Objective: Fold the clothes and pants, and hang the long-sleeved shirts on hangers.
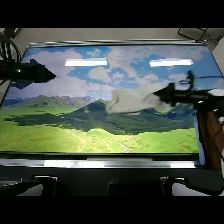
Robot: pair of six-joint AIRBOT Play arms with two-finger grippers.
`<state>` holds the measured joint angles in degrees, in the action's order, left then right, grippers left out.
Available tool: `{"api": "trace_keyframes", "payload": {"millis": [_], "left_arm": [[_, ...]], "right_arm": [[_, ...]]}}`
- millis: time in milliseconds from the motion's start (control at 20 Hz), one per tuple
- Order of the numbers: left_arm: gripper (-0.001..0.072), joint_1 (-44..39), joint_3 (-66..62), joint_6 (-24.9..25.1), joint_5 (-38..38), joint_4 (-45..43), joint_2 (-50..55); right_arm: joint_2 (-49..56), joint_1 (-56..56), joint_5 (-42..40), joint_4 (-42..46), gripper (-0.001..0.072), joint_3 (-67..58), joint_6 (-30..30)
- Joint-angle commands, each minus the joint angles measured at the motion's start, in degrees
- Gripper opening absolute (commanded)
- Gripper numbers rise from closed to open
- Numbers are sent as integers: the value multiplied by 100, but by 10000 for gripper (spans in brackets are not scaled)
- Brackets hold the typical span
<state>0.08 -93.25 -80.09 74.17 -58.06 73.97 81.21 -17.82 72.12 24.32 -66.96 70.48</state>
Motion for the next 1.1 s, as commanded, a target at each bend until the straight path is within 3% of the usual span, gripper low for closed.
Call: {"api": "trace_keyframes", "payload": {"millis": [0,200,400,800,1050], "left_arm": [[30,-17,2,-2,-2,0,-4],[30,-15,2,85,-2,-2,-4],[30,-15,2,85,-4,-2,-4],[30,-17,2,85,-13,-2,-4],[30,-17,2,83,-17,0,-4]], "right_arm": [[-439,-1115,461,1578,47,-1519,1222],[-448,-2411,848,2210,47,-2787,2063],[-450,-3556,881,2243,47,-3040,2741],[-560,-4817,1143,2190,47,-3038,2544],[-562,-4852,2057,3165,47,-3038,2516]]}}
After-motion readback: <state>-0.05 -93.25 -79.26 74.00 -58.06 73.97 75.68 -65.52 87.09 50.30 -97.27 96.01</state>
